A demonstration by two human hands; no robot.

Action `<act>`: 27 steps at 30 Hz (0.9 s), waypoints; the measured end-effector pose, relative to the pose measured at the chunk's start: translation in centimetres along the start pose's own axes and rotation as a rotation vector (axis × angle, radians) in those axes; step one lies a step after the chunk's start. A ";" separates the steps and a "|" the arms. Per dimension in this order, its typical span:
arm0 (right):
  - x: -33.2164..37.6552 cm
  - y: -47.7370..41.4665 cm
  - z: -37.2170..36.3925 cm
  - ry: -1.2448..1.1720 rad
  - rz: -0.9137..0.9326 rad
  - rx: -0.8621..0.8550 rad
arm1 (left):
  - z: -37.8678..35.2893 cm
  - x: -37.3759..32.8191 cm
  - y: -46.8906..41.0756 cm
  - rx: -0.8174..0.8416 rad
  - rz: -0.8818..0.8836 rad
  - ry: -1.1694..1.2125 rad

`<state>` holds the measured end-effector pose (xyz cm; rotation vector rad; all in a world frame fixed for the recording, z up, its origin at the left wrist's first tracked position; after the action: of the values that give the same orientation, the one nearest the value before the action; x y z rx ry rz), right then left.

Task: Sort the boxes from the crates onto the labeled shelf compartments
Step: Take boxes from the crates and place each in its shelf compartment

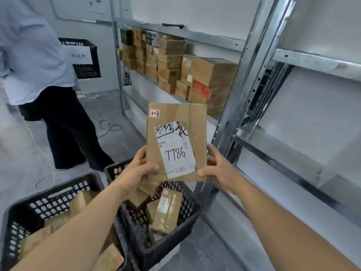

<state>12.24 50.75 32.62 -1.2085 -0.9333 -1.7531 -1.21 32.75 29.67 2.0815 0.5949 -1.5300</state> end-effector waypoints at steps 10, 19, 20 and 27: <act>0.8 13.8 13.2 0.073 0.088 -0.344 | -13.9 -3.3 0.0 0.239 -0.183 -0.355; -0.3 30.8 22.3 0.076 0.114 -0.605 | -29.4 -3.3 3.9 0.312 -0.476 -0.817; -0.3 32.8 23.1 0.080 0.119 -0.631 | -31.3 -3.3 4.7 0.328 -0.507 -0.865; 0.1 45.7 27.7 0.140 0.154 -0.785 | -42.6 -3.7 10.9 0.415 -0.714 -1.011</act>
<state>63.56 56.44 46.31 -1.5451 -0.0318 -2.1113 36.16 50.09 45.48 1.0187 0.6553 -2.9805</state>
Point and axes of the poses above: each hand's wrist, its own y-axis away from the middle knuckle, its own z-axis out of the back of the hand, x = y × z, the point moved 7 cm from there along -y, towards the middle knuckle, and after that the axes turned 4 degrees about y, right-handed, at the moved point
